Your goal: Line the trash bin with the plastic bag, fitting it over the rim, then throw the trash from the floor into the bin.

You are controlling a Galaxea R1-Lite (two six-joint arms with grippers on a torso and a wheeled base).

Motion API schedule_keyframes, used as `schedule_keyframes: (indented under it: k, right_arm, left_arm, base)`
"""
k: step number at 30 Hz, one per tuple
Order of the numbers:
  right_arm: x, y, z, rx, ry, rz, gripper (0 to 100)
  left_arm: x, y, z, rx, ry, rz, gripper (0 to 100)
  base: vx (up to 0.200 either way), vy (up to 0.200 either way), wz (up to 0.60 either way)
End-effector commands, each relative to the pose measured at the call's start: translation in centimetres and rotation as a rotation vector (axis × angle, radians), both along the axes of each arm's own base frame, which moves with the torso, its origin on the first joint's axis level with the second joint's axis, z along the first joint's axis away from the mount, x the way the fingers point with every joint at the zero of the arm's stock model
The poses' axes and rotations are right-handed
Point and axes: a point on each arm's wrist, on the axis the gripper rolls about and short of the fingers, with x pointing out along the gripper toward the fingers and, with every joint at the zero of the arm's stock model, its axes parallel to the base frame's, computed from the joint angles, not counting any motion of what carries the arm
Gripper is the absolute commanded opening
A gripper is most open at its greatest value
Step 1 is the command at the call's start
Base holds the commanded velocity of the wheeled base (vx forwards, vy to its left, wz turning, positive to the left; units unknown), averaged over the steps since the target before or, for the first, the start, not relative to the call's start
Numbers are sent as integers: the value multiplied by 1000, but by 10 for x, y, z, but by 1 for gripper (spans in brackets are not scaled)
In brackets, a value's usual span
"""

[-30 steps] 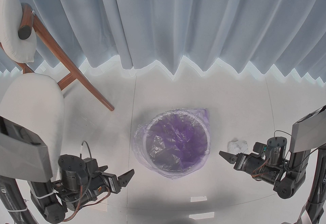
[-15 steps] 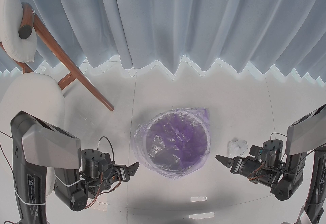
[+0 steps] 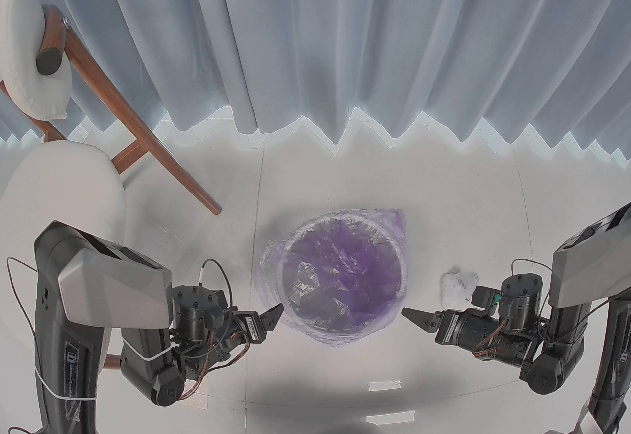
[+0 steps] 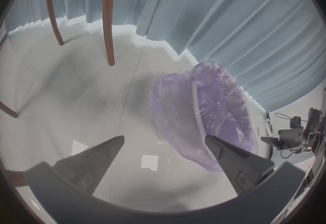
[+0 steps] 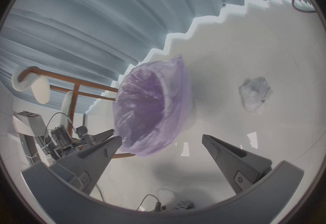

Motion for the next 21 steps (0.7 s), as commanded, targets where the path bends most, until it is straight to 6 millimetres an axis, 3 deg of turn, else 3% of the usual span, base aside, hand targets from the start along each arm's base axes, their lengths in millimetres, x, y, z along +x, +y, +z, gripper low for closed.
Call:
schedule_keyframes:
  k: [1, 9, 13, 21]
  right_arm:
    - [-5, 14, 5, 42, -7, 57, 100]
    - [0, 26, -9, 10, 60, 86, 100]
    - [16, 33, -17, 3, 53, 70, 100]
    - [18, 34, -15, 4, 35, 62, 100]
  left_arm:
    - [-4, -8, 6, -26, -12, -17, 100]
    - [-1, -4, 4, -21, -10, 5, 100]
    - [5, 3, 0, -11, -6, 42, 100]
    - [10, -1, -7, -11, -6, 40, 100]
  base:
    - [0, 0, 0]
    - [0, 0, 0]
    - [0, 0, 0]
    - [0, 0, 0]
